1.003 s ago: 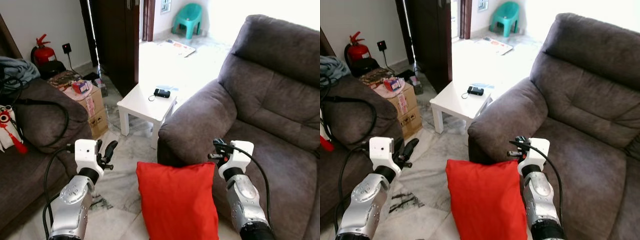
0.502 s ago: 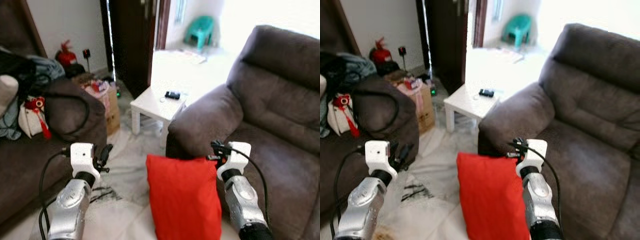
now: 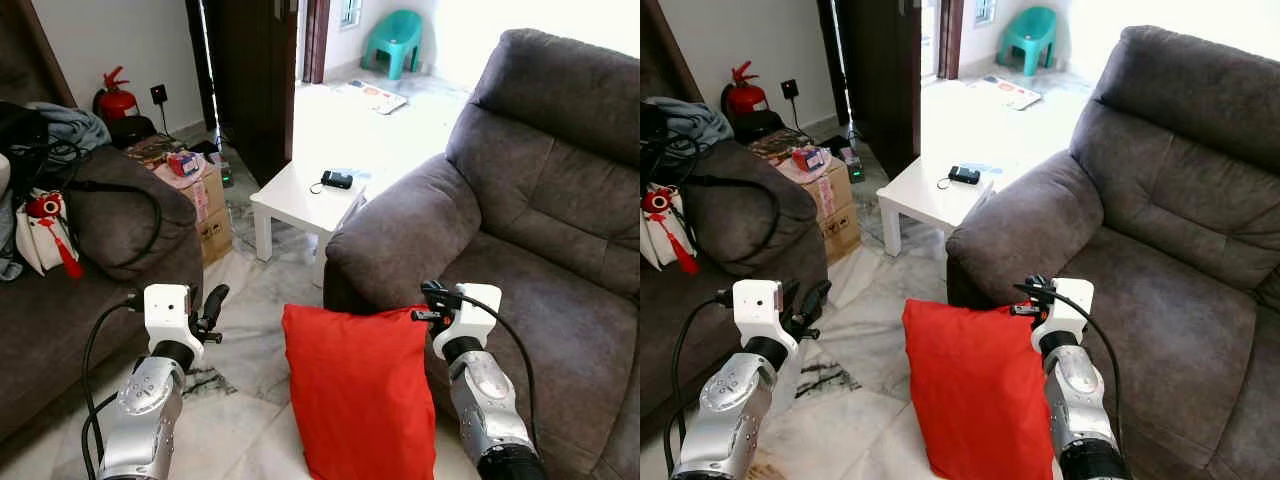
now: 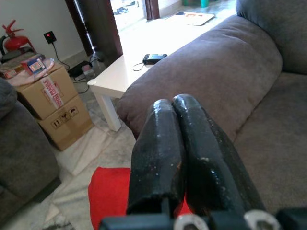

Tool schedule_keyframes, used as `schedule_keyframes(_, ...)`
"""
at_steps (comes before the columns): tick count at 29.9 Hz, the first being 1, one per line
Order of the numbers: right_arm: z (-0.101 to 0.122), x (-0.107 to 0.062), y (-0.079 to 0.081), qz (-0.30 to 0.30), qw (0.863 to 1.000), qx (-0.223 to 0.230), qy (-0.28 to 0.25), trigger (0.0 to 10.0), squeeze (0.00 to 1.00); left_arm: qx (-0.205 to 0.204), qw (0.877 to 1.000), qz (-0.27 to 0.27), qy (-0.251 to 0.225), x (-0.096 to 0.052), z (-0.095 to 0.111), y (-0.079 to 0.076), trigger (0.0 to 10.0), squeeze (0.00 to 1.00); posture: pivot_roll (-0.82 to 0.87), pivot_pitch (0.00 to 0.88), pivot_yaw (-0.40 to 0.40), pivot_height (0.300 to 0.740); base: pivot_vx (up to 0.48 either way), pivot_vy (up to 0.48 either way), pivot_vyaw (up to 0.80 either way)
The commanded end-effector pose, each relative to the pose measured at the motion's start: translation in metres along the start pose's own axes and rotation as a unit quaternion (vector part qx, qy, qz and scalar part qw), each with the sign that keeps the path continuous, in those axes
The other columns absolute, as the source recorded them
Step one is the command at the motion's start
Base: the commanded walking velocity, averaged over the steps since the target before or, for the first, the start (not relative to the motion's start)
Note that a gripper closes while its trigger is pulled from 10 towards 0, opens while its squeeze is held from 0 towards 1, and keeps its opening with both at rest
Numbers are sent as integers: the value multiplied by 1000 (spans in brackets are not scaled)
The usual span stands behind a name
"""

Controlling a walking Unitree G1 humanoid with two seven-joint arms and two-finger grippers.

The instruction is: Move the pillow to the sofa from floor

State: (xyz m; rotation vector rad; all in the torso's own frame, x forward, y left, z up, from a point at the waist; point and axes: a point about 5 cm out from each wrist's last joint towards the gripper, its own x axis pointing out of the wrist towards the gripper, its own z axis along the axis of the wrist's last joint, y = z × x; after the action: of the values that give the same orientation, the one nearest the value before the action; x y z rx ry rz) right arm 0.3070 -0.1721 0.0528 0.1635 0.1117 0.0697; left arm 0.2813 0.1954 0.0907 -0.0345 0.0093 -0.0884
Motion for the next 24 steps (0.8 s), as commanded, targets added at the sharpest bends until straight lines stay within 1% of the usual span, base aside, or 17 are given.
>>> schedule_keyframes(1,2,1,-2,1,1000,-3,2,10000,0,-4,1000,-4,2,1,0,-3,10000,0,121,0,-105,740,0,0,-763)
schedule_keyframes(10,2,1,1,8,1000,-3,4,10000,0,-5,1000,-3,1,1,0,-2,10000,0,122,0,-104,740,0,0,-743)
schedule_keyframes(17,0,1,5,14,1000,-1,3,10000,0,2,1000,3,-4,0,3,3,10000,0,127,0,-96,740,0,0,-681)
schedule_keyframes(21,-1,0,7,7,1000,4,-5,10000,0,6,1000,4,-6,-1,5,6,10000,0,129,0,-75,740,295,0,0)
schedule_keyframes(24,0,-1,7,-3,1000,16,-18,10000,0,14,1000,-6,-6,1,7,5,10000,0,126,0,-61,740,360,0,0)
